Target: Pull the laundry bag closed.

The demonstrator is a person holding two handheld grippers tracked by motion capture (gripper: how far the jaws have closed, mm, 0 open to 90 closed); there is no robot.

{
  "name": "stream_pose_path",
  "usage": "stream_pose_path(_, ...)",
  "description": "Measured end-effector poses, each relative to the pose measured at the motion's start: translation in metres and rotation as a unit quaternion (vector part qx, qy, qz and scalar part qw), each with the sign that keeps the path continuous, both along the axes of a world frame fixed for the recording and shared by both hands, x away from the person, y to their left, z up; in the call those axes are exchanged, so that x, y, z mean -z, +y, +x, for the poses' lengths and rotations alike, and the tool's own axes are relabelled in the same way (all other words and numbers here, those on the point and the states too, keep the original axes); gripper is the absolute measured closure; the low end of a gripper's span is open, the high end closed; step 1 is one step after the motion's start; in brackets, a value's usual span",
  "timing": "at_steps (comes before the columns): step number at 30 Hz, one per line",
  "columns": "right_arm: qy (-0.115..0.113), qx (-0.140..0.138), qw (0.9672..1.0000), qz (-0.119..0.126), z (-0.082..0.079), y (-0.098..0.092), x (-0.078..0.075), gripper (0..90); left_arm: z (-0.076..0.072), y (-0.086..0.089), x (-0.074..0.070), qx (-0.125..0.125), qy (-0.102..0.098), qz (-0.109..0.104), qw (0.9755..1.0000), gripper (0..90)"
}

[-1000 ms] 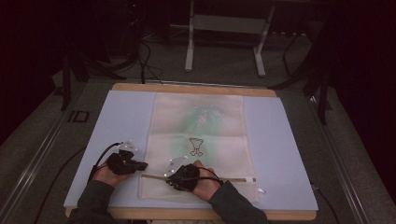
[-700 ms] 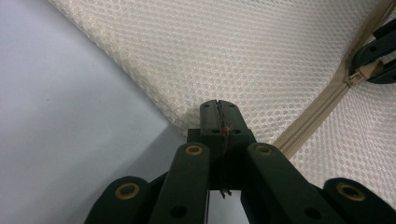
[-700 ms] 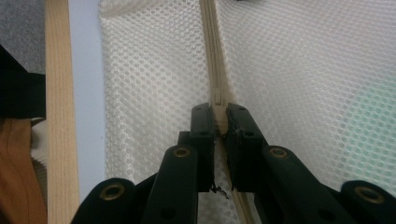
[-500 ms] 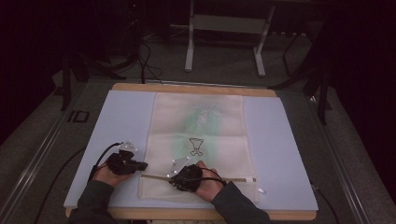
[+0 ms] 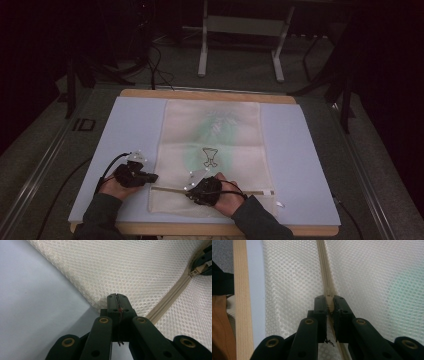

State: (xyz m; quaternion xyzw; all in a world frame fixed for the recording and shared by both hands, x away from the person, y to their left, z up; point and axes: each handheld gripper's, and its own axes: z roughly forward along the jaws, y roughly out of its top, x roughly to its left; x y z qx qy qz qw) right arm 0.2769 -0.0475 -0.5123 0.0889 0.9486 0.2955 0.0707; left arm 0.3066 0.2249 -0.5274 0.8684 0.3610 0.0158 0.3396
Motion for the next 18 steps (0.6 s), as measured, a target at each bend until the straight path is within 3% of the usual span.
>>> stream_pose_path(18, -0.001, 0.004, 1.0000, -0.005, -0.001, -0.014, -0.001, 82.4, 0.000, 0.000, 0.000, -0.001, 0.002, -0.001, 1.0000, 90.0)
